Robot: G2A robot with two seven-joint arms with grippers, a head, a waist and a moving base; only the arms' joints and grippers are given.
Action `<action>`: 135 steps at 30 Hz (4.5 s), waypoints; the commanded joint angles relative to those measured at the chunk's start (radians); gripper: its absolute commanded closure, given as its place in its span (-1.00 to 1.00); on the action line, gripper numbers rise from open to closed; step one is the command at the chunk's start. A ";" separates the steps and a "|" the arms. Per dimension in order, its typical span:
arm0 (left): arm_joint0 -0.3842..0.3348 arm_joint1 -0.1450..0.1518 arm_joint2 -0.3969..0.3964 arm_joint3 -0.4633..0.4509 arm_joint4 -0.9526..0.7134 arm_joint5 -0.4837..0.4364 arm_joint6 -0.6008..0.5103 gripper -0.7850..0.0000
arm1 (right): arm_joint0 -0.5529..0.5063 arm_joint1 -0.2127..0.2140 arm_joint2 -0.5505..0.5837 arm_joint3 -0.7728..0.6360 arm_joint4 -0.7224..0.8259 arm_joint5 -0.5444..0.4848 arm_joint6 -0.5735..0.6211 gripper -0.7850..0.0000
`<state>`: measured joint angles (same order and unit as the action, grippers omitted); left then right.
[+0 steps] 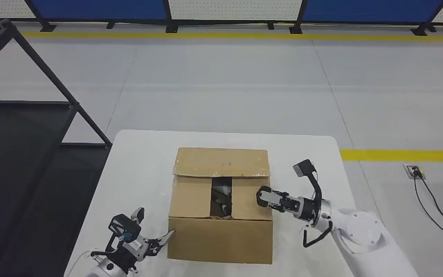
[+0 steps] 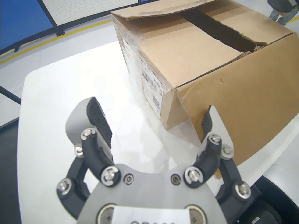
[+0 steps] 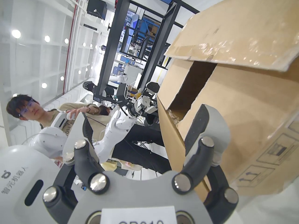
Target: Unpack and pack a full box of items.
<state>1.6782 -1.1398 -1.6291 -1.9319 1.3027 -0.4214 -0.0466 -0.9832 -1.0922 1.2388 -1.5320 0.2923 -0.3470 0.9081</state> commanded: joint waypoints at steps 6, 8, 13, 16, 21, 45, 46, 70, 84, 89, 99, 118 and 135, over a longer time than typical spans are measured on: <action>0.000 0.000 0.000 0.000 0.000 0.000 0.000 -1.00 | 0.086 -0.014 -0.052 0.082 -0.039 0.081 -0.055 -1.00; 0.000 0.000 0.000 0.000 0.000 0.000 0.000 -1.00 | 0.104 -0.017 -0.064 0.093 -0.037 0.104 -0.037 -1.00; 0.000 0.000 0.000 0.000 0.000 0.000 0.000 -1.00 | 0.124 -0.021 -0.073 0.112 -0.020 0.113 -0.032 -1.00; 0.000 0.000 0.000 0.000 0.000 0.000 0.000 -1.00 | 0.136 -0.024 -0.079 0.119 -0.028 0.104 -0.053 -1.00; 0.000 0.000 0.000 0.000 0.000 0.000 0.000 -1.00 | 0.157 -0.034 -0.091 0.123 -0.047 0.084 -0.140 -1.00; 0.000 0.000 0.000 0.000 0.000 0.000 0.000 -1.00 | 0.214 -0.074 -0.137 0.122 -0.004 0.085 -0.398 -1.00; 0.000 0.000 0.000 0.000 0.000 0.000 0.000 -1.00 | 0.233 -0.080 -0.151 0.135 -0.010 0.102 -0.424 -1.00; 0.000 0.000 0.000 0.000 0.000 0.000 0.000 -1.00 | 0.566 -0.233 -0.392 0.581 -0.125 0.355 -0.681 -1.00; 0.000 0.000 0.000 0.000 0.000 0.000 0.000 -1.00 | 0.621 -0.276 -0.398 0.683 -0.137 0.347 -0.644 -1.00; 0.000 0.000 0.000 0.000 0.000 0.000 0.000 -1.00 | 0.590 -0.271 -0.351 0.641 -0.092 0.254 -0.602 -1.00; 0.021 0.000 -0.037 -0.032 -0.053 0.020 0.040 -1.00 | 0.493 -0.230 -0.283 0.466 -0.068 0.136 -0.195 -1.00; 0.046 -0.002 -0.167 -0.017 -0.185 0.090 0.062 -1.00 | 0.508 -0.282 -0.406 0.504 -0.077 0.236 -0.149 -1.00; 0.049 -0.004 -0.166 -0.012 -0.188 0.092 0.066 -1.00 | 0.553 -0.334 -0.395 0.532 0.075 0.136 -0.150 -1.00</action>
<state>1.7281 -1.1439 -1.7955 -1.9434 1.1155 -0.3317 0.0175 -0.4321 -1.4232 0.8413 -0.9925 0.3588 -0.2088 0.7620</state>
